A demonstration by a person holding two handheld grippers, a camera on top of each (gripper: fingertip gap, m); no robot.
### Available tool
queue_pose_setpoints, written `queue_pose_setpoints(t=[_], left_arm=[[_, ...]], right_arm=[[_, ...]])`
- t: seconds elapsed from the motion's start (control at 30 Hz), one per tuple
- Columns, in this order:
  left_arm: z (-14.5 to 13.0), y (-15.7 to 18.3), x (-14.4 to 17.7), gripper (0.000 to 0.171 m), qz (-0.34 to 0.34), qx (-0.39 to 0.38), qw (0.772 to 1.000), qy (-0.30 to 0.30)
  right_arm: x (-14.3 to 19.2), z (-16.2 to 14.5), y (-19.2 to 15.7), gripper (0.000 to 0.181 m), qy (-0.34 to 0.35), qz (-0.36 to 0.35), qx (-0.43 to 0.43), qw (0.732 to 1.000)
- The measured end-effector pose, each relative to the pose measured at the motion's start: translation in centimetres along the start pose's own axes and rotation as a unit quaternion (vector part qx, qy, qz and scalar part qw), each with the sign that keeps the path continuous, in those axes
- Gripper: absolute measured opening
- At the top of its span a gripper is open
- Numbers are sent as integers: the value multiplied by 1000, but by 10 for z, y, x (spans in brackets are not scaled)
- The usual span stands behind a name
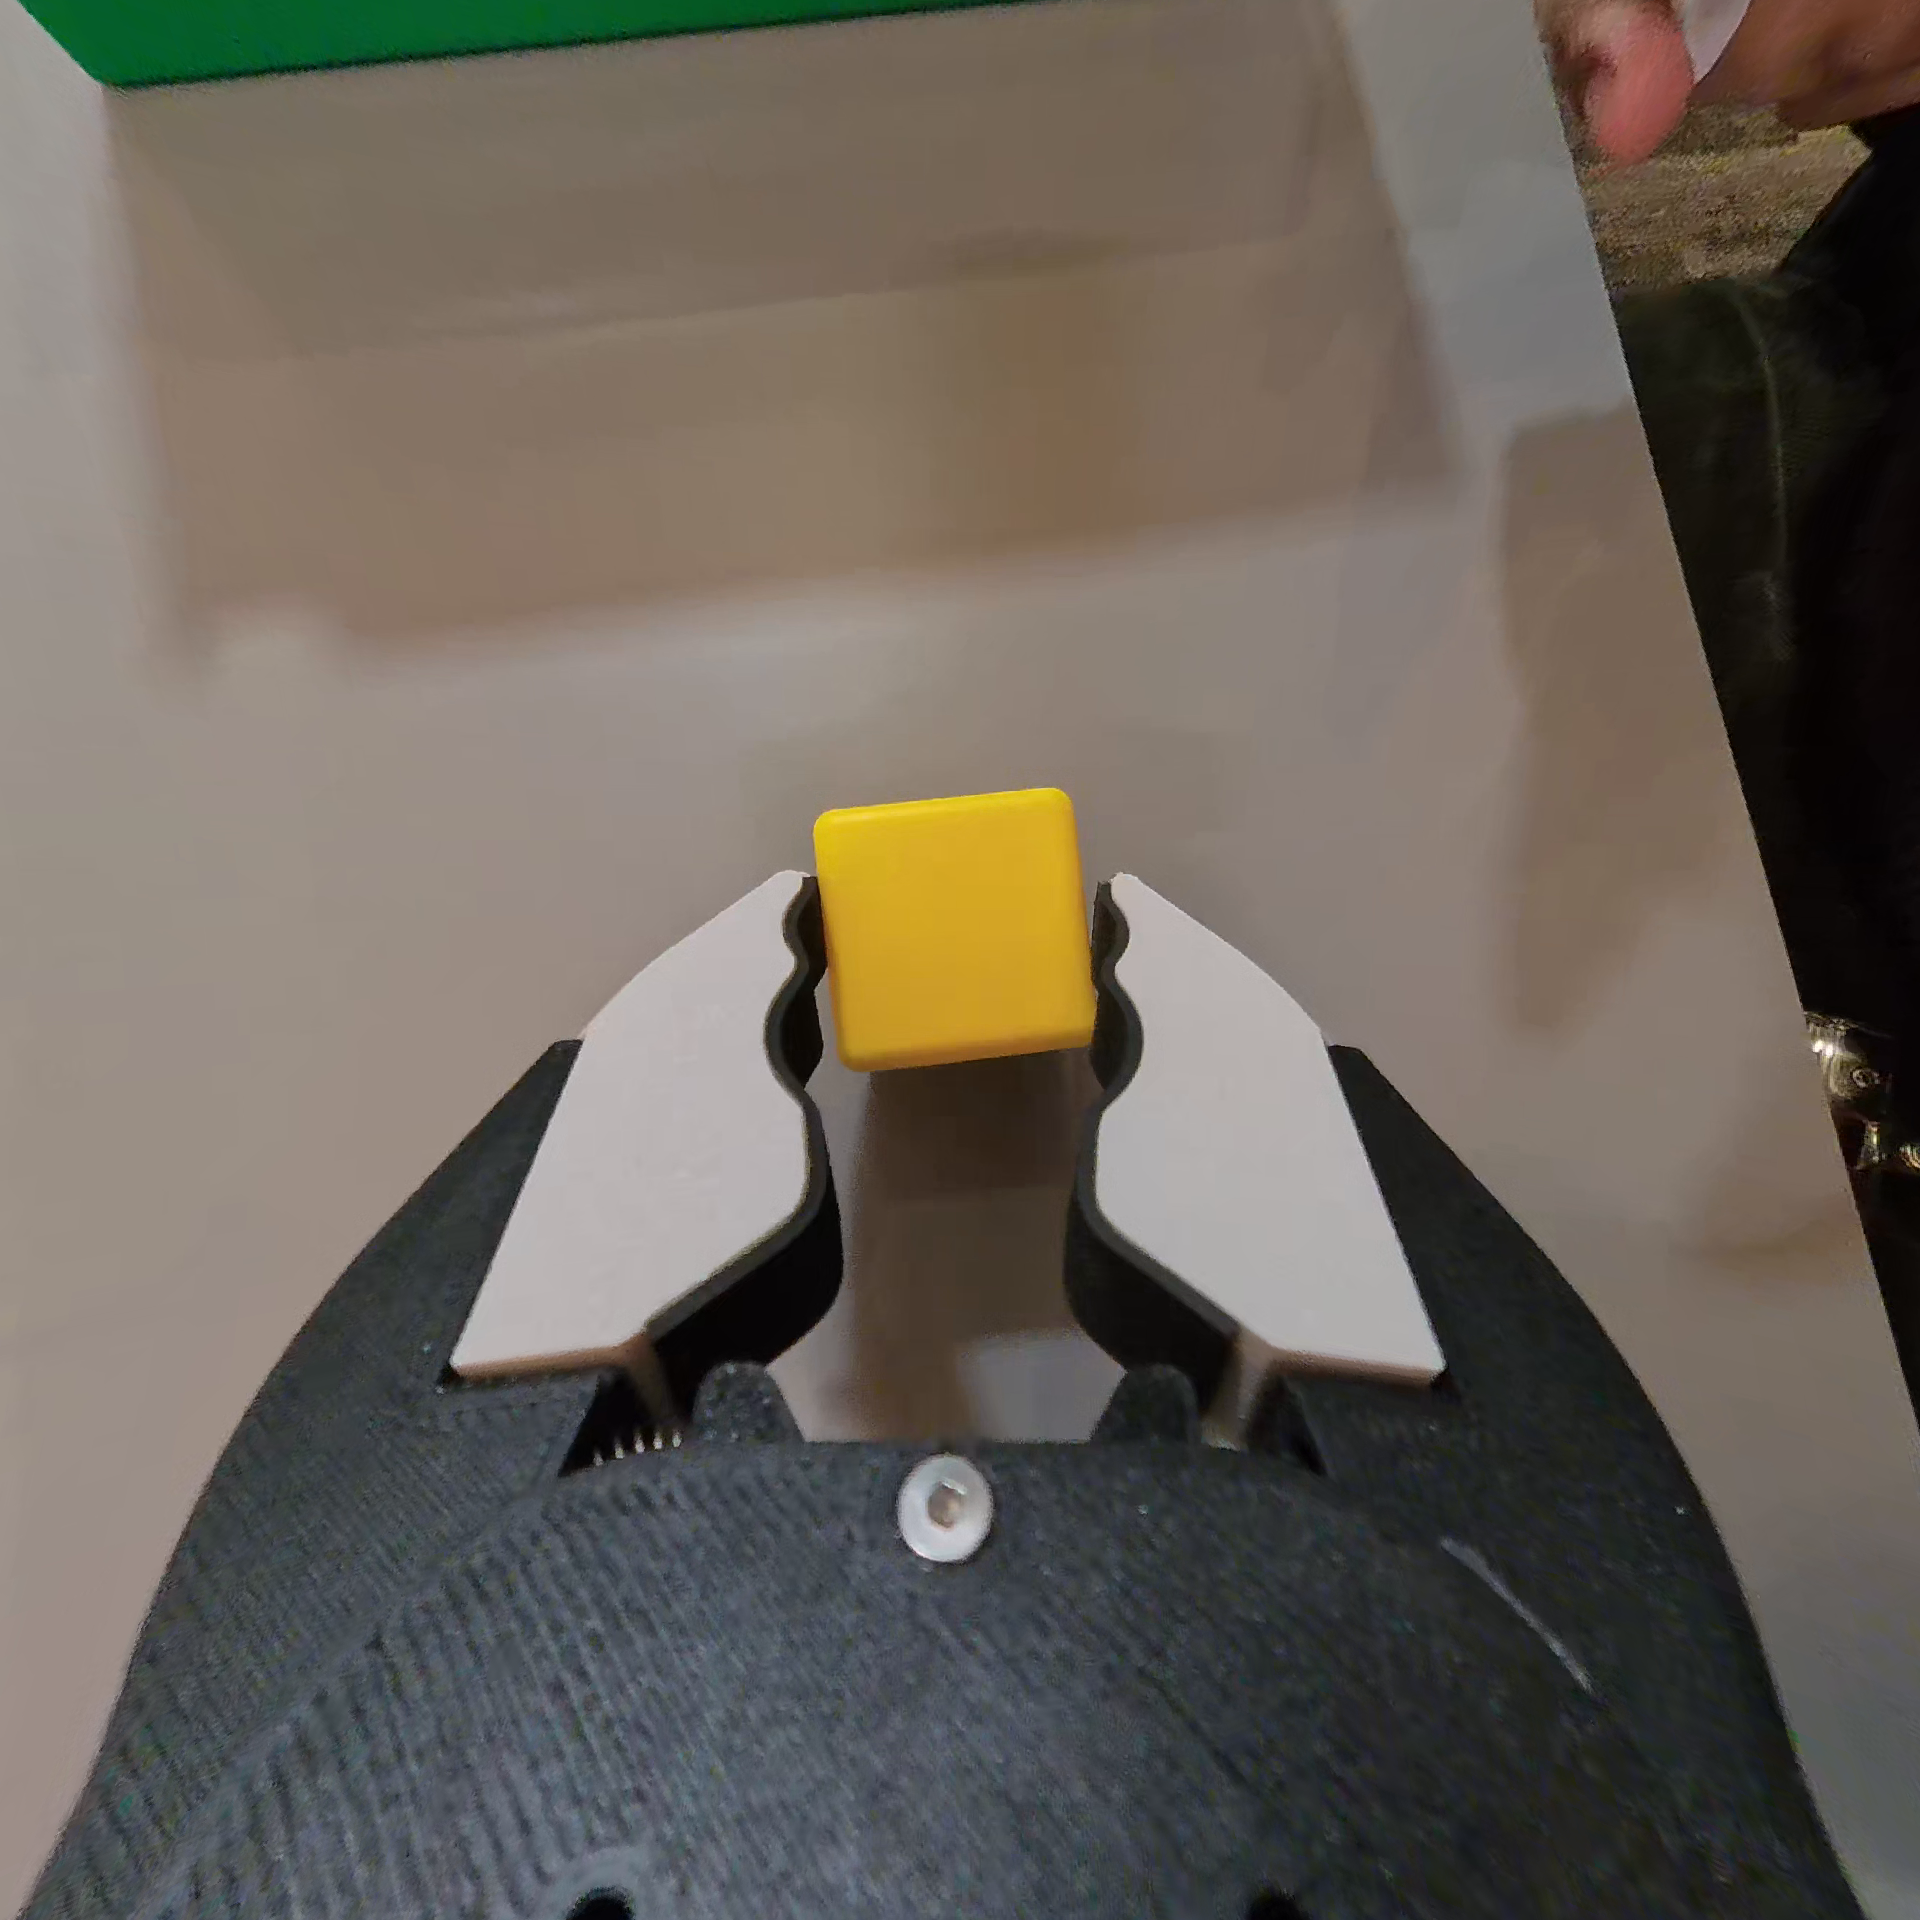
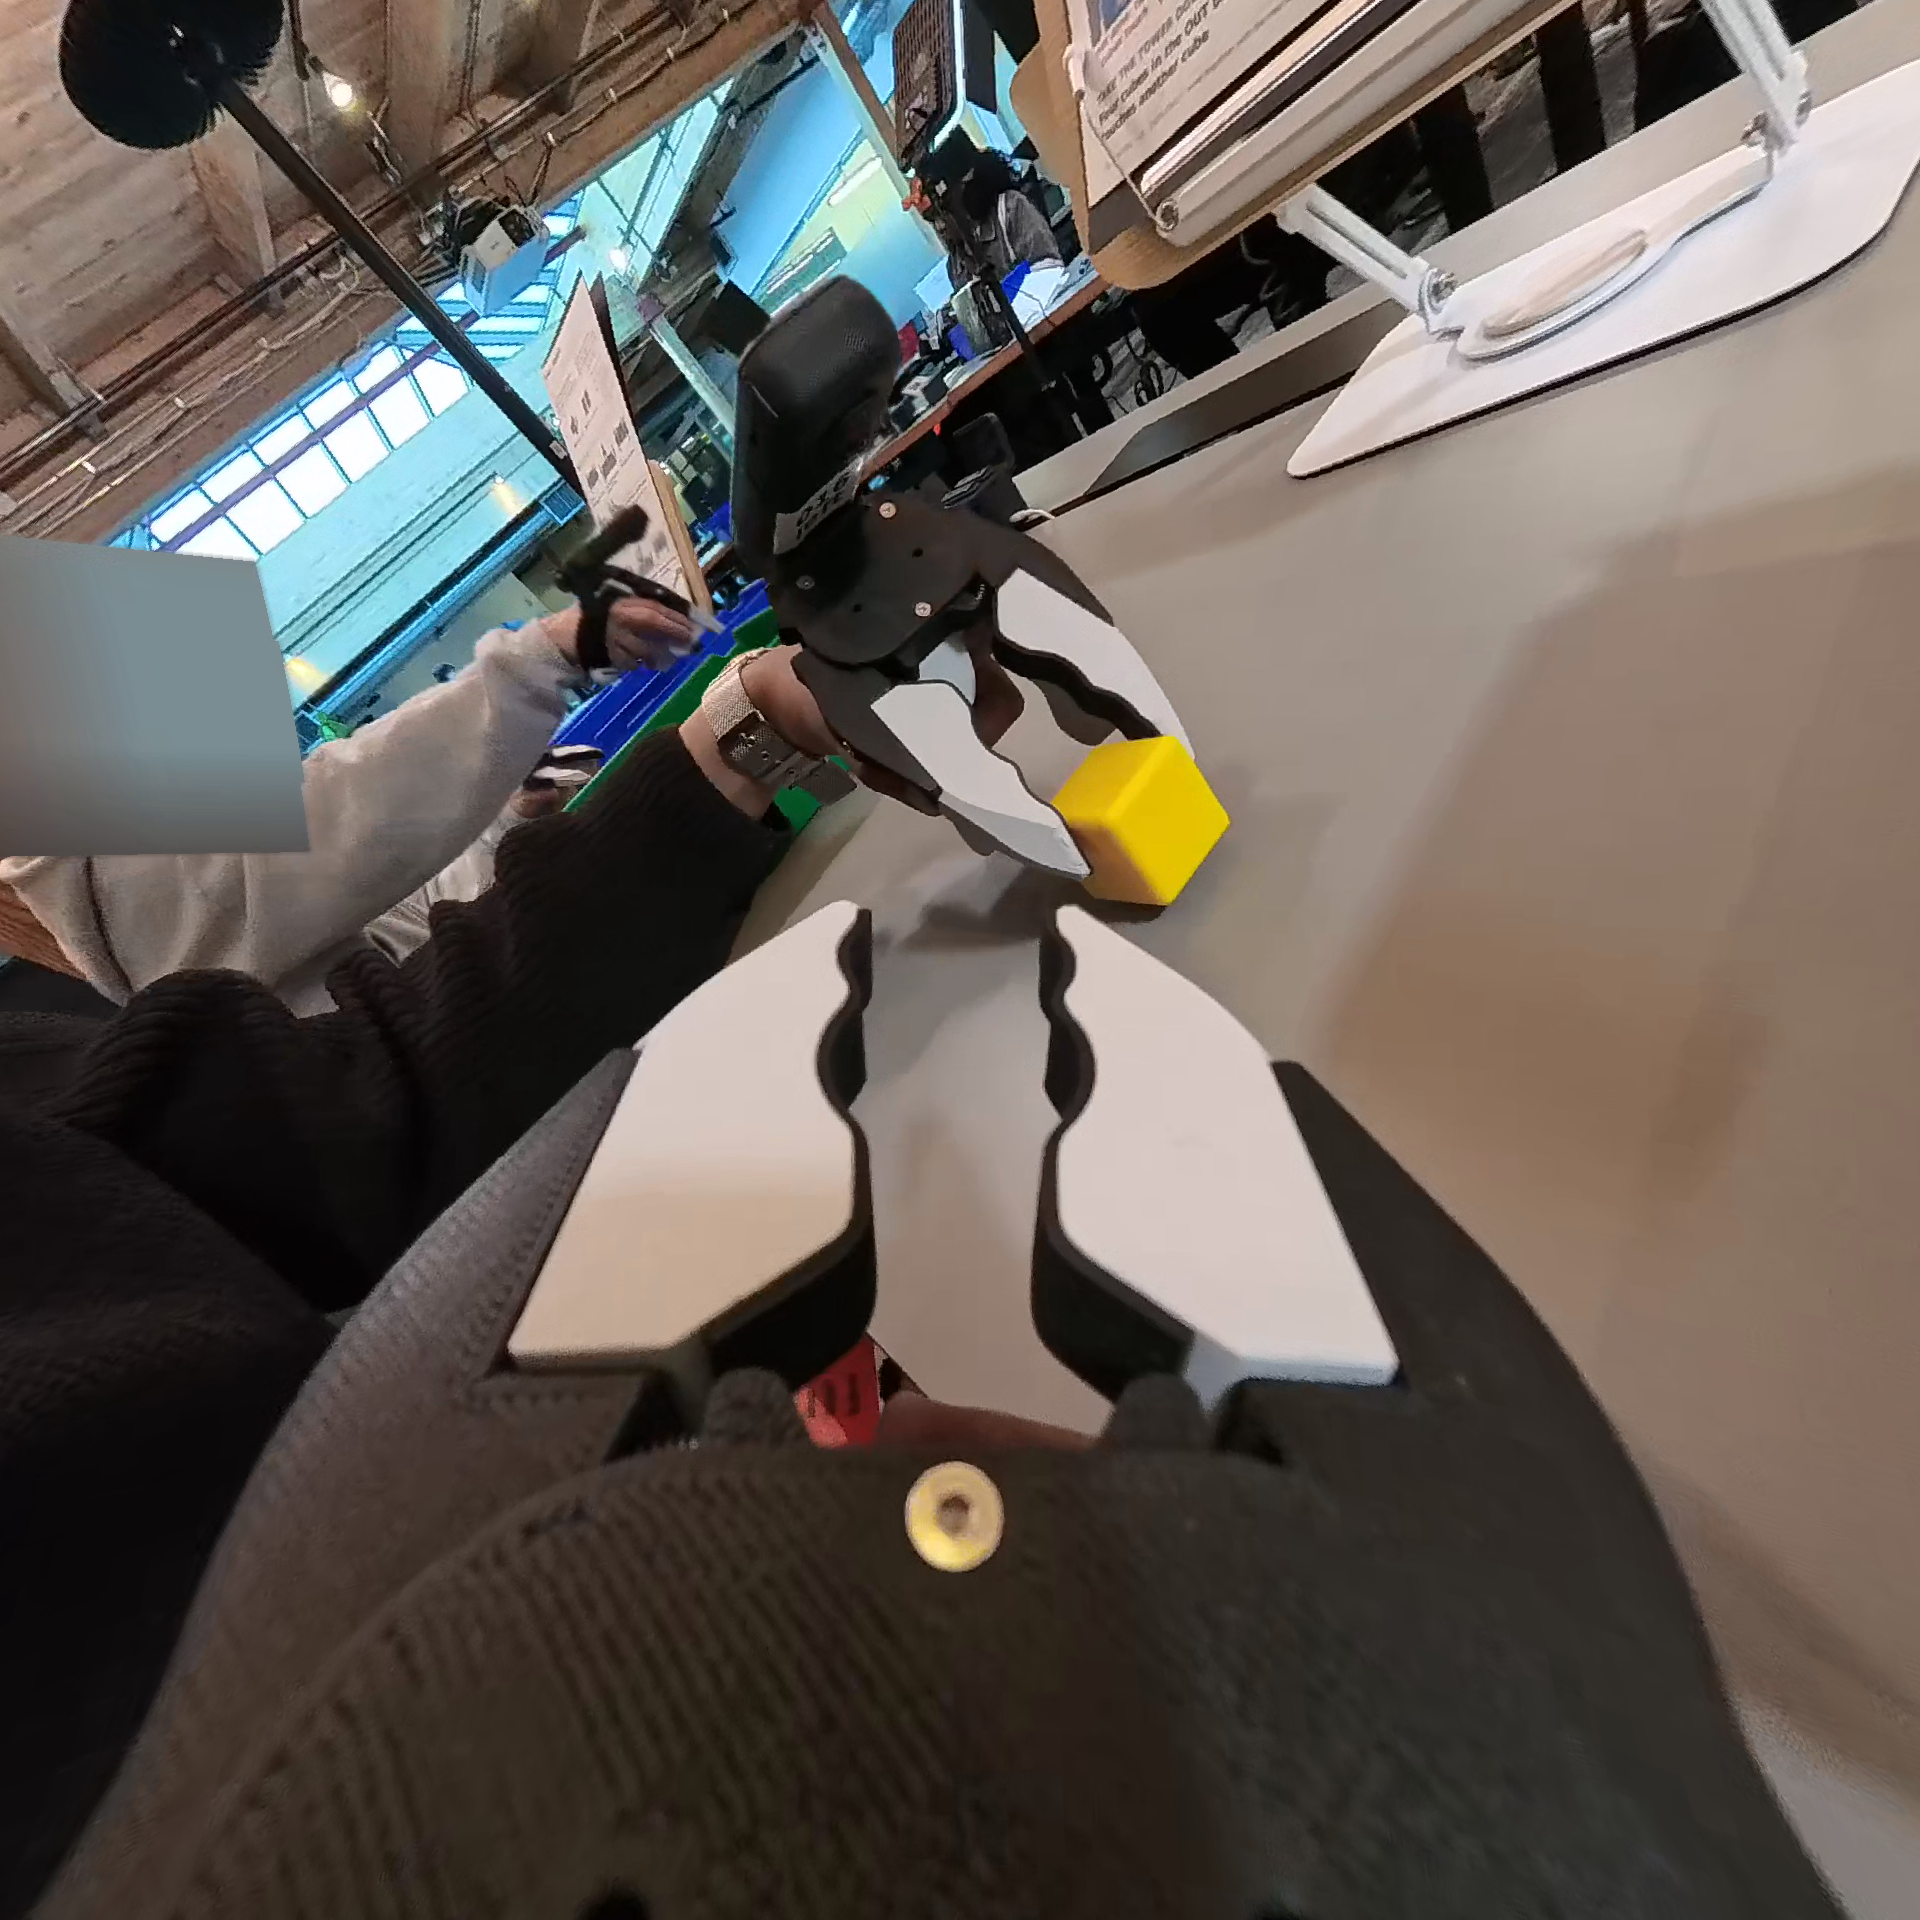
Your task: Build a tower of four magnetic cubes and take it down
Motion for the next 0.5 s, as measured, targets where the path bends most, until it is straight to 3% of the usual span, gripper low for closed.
queue_pose_setpoints(t=[0.3,0.5], left_arm=[[-1,-1,-4,53,-4,1,1000,-2],[-9,-3,-7,57,36,23,999,-33]], right_arm=[[2,-1,1,31,-1,-1,-5,1000],[0,-2,0,31,-7,3,-8,1000]])
Point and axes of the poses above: each gripper's, where its closed fingertips meet, x back along the fingers, z out of its top, y = z × x across the jaws, the point moved 7 cm from there along x, back along the fingers, and after that the axes turned 15 degrees about -z, right-handed, at the moved point
